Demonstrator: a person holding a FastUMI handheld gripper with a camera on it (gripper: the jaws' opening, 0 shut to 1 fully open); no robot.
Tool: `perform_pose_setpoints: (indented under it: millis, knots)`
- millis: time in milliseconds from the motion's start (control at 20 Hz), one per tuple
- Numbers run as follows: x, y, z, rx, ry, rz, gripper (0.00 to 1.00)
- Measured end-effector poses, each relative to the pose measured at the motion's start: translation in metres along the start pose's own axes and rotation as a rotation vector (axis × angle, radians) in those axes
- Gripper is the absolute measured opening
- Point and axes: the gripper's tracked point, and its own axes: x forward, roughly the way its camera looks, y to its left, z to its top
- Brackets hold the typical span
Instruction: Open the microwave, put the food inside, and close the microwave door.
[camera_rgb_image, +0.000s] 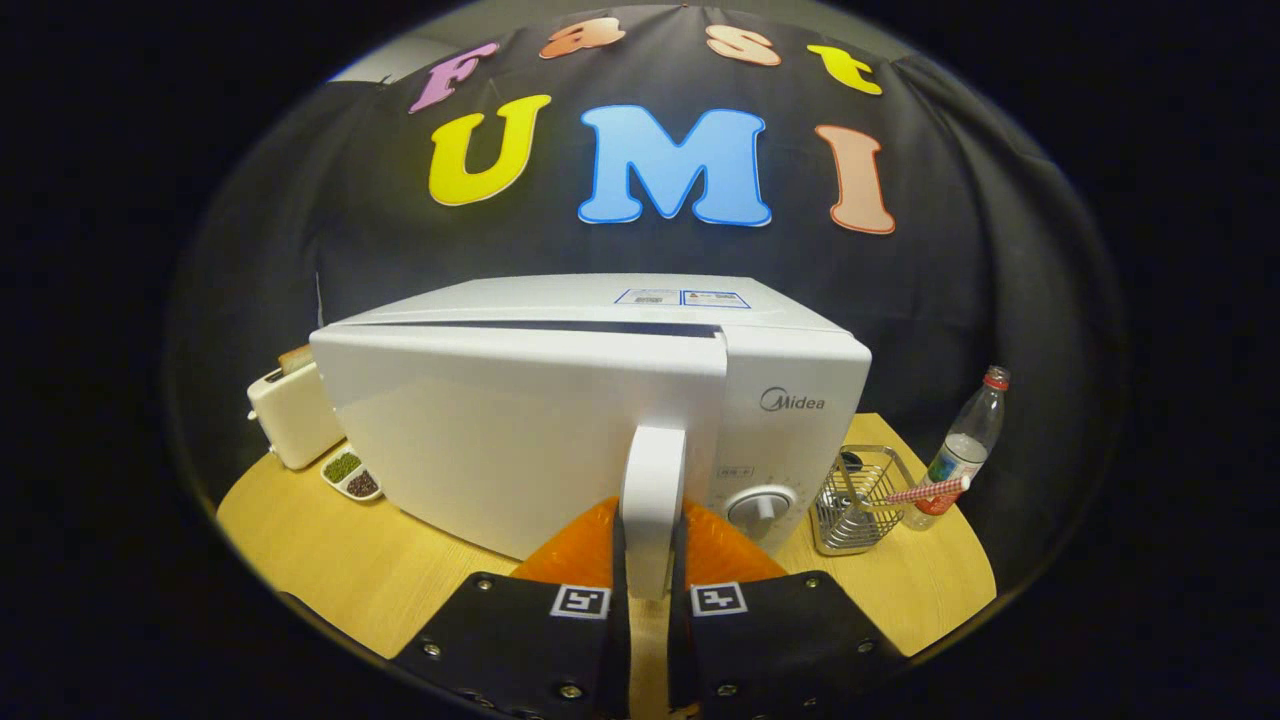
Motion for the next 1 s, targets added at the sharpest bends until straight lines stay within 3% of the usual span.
perform_pose_setpoints:
  millis: [400, 650, 1000]
  knots:
    - [-0.046, 0.026, -0.018, 0.061, 0.026, -0.015, 0.15]
    - [-0.078, 0.051, -0.031, 0.056, 0.044, -0.022, 0.23]
    - [-0.117, 0.092, -0.048, 0.046, 0.057, -0.023, 0.24]
